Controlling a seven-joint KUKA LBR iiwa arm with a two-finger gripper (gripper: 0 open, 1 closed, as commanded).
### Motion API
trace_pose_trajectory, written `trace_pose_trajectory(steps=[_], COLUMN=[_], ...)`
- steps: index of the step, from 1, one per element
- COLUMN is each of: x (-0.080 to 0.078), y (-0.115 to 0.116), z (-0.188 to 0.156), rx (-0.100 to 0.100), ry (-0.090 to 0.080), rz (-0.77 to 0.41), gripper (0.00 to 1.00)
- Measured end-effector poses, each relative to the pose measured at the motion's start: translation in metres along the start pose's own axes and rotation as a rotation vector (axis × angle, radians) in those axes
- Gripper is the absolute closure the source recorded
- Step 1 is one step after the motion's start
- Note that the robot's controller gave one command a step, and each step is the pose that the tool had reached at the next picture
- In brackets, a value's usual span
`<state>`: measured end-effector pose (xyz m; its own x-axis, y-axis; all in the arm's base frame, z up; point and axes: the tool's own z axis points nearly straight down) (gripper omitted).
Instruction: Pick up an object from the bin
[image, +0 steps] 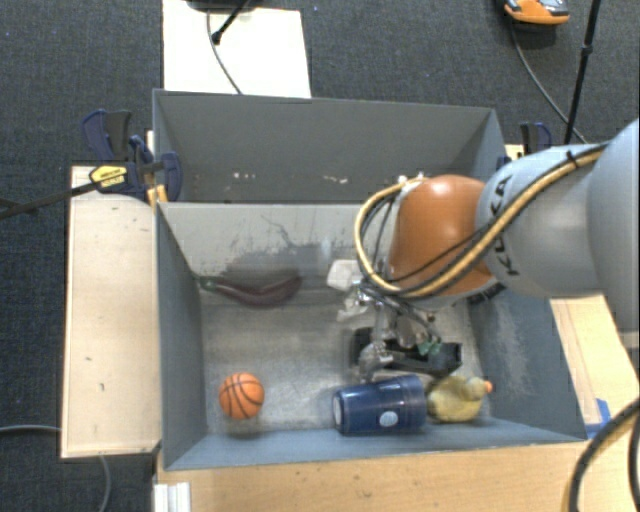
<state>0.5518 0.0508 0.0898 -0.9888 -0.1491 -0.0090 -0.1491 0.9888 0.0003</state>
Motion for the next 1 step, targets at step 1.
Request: trace_pose_trajectory(steps=[1], x=[0.0209], y=[-0.0198], z=[0.0124], rx=[0.001], ry=[-0.009], rz=[0.016], gripper=[0.0])
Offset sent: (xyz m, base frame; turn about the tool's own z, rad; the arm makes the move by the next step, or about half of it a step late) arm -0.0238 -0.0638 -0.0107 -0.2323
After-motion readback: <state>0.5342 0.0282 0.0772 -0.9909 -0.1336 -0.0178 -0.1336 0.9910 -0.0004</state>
